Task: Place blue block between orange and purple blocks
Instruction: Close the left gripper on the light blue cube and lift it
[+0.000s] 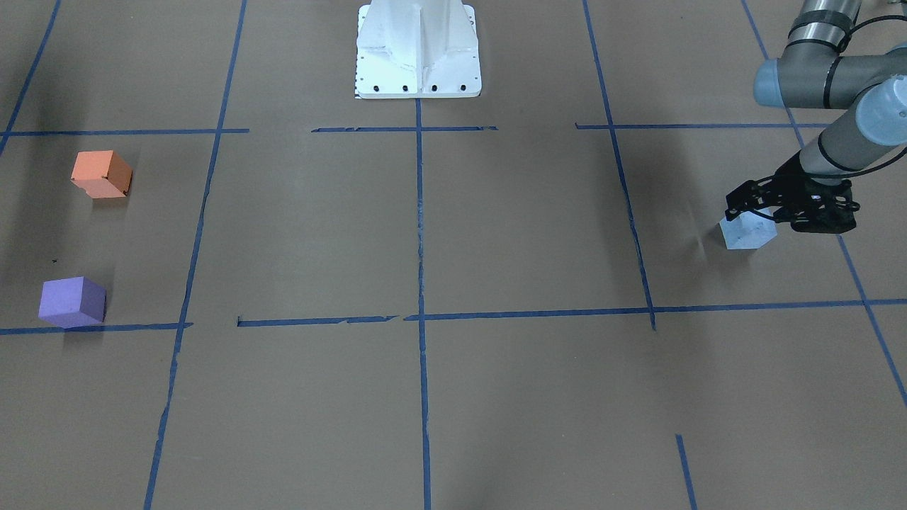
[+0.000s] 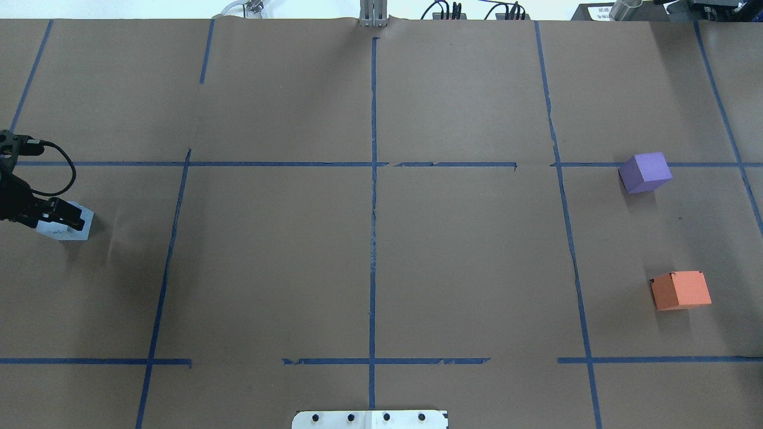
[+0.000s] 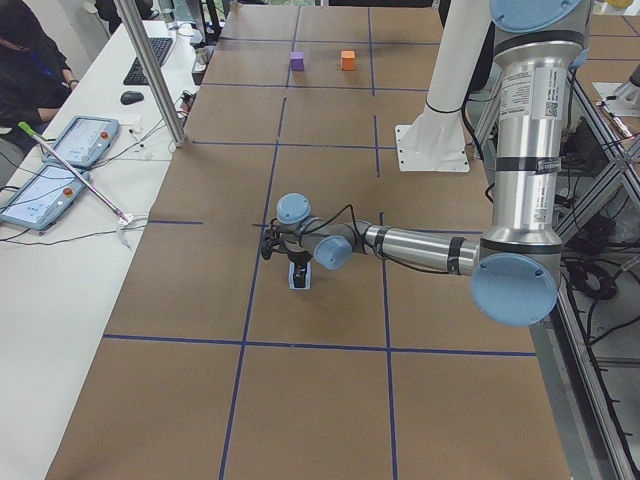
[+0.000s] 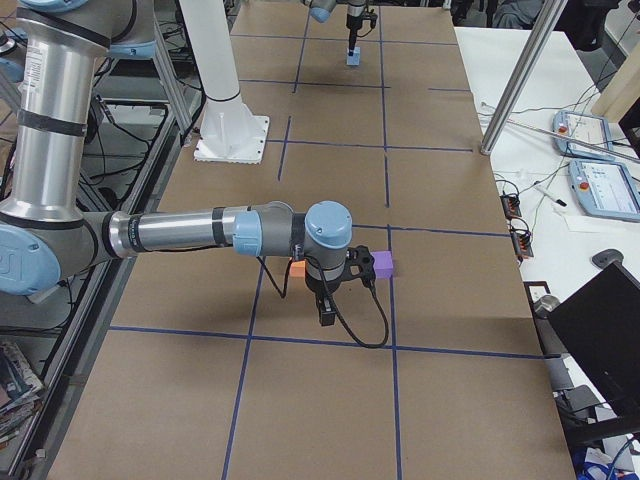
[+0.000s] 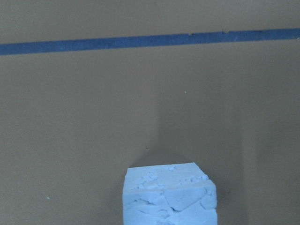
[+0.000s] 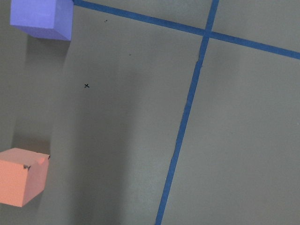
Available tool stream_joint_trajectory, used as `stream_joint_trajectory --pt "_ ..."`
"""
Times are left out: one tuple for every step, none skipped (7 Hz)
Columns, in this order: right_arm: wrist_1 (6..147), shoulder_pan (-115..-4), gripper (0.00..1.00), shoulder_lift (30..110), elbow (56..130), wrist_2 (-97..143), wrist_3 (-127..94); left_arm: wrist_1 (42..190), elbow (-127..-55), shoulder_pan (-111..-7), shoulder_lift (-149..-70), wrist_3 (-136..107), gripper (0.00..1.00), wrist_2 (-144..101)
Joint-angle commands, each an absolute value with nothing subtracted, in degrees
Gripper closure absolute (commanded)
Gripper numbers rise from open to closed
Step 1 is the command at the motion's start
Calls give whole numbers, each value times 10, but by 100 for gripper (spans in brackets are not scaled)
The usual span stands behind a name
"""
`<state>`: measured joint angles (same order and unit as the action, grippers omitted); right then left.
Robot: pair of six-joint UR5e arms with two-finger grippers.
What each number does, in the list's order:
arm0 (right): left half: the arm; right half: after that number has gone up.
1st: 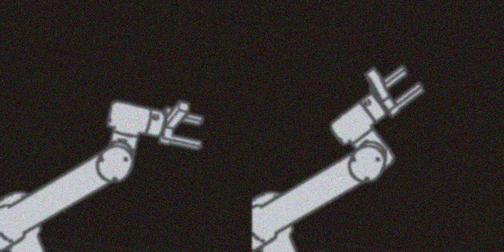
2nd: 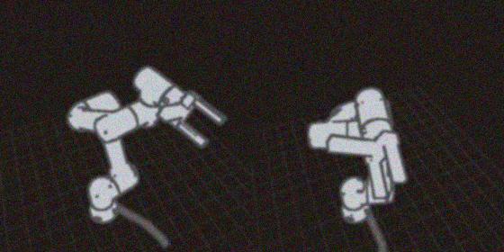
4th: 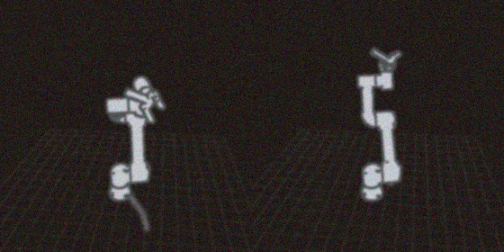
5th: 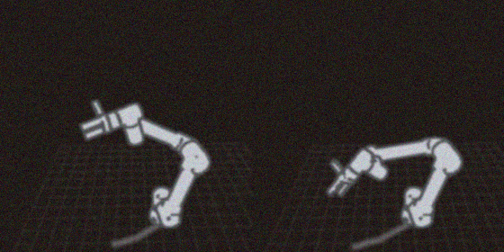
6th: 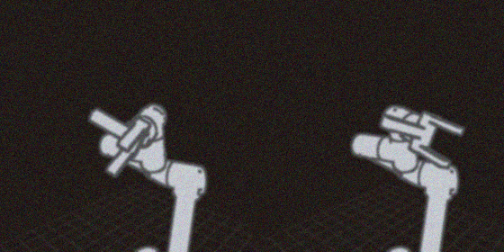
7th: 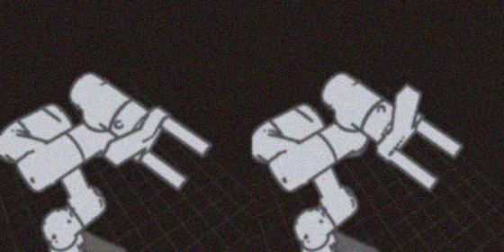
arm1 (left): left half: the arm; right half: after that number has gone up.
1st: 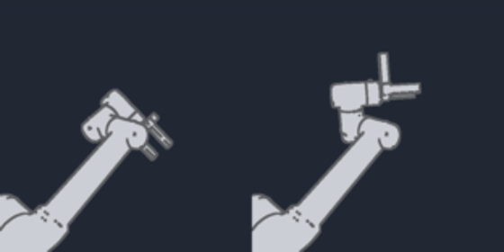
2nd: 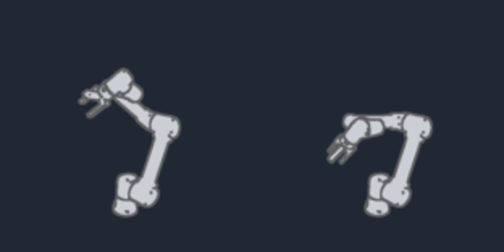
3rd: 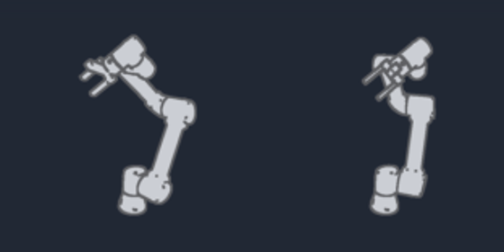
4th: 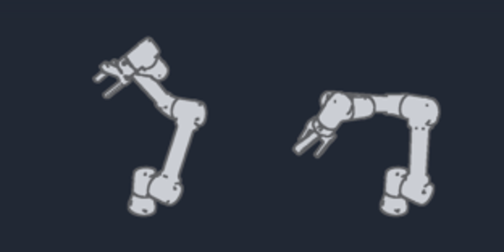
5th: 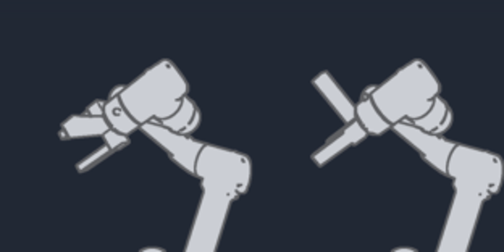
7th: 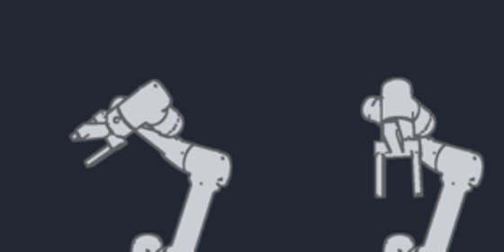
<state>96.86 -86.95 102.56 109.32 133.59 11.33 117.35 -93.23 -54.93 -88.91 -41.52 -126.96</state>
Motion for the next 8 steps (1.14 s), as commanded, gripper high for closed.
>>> stream_joint_trajectory --pt "969 -869 0 1026 1092 1336 113 1174 -918 -529 -893 -429 0 -1252" --pt "969 -870 0 1026 1092 1336 113 1175 -912 -529 -897 -429 3 -1252" --pt "969 -870 0 1026 1092 1336 113 1173 -911 -529 -901 -425 3 -1252" --pt "969 -870 0 1026 1092 1336 113 1173 -911 -530 -902 -424 5 -1252" --pt "969 -869 0 1026 1092 1336 113 1173 -911 -532 -902 -424 10 -1251" --pt "969 -869 0 1026 1092 1336 113 1173 -911 -534 -900 -425 23 -1252" --pt "969 -869 0 1026 1092 1336 113 1173 -913 -546 -899 -424 28 -1251" --pt "969 -870 0 1026 1092 1336 113 1172 -923 -562 -904 -425 31 -1251"
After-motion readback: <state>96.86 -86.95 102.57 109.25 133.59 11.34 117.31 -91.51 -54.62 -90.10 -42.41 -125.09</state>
